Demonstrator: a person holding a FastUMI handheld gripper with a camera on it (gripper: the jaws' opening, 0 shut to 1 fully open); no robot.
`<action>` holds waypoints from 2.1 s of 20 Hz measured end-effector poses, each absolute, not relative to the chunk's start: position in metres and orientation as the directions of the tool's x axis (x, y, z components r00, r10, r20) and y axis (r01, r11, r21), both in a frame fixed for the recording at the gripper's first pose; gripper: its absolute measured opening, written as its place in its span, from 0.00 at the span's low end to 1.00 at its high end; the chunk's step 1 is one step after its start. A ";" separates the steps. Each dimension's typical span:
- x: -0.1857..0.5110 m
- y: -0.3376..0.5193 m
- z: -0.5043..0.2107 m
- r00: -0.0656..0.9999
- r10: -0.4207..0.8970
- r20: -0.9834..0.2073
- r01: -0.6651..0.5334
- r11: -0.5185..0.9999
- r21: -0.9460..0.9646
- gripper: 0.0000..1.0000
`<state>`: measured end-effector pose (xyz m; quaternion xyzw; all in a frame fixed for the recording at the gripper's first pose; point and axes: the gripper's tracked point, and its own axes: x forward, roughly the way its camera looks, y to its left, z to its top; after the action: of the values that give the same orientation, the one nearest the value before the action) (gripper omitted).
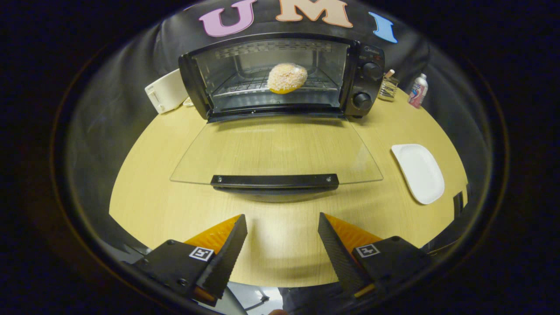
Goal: Open the toaster oven, put the food inside, and close the toaster oven door.
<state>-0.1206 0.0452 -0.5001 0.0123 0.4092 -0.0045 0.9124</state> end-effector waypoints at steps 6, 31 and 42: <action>-0.103 0.041 -0.482 0.690 0.013 -0.723 0.055 0.996 0.069 1.00; -0.058 0.047 -0.371 0.848 0.028 -0.529 0.078 0.981 0.177 1.00; -0.018 0.049 -0.332 0.896 0.046 -0.442 0.064 0.971 0.230 1.00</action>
<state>-0.0176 0.0485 -0.3320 0.1202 0.2282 -0.0045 0.9662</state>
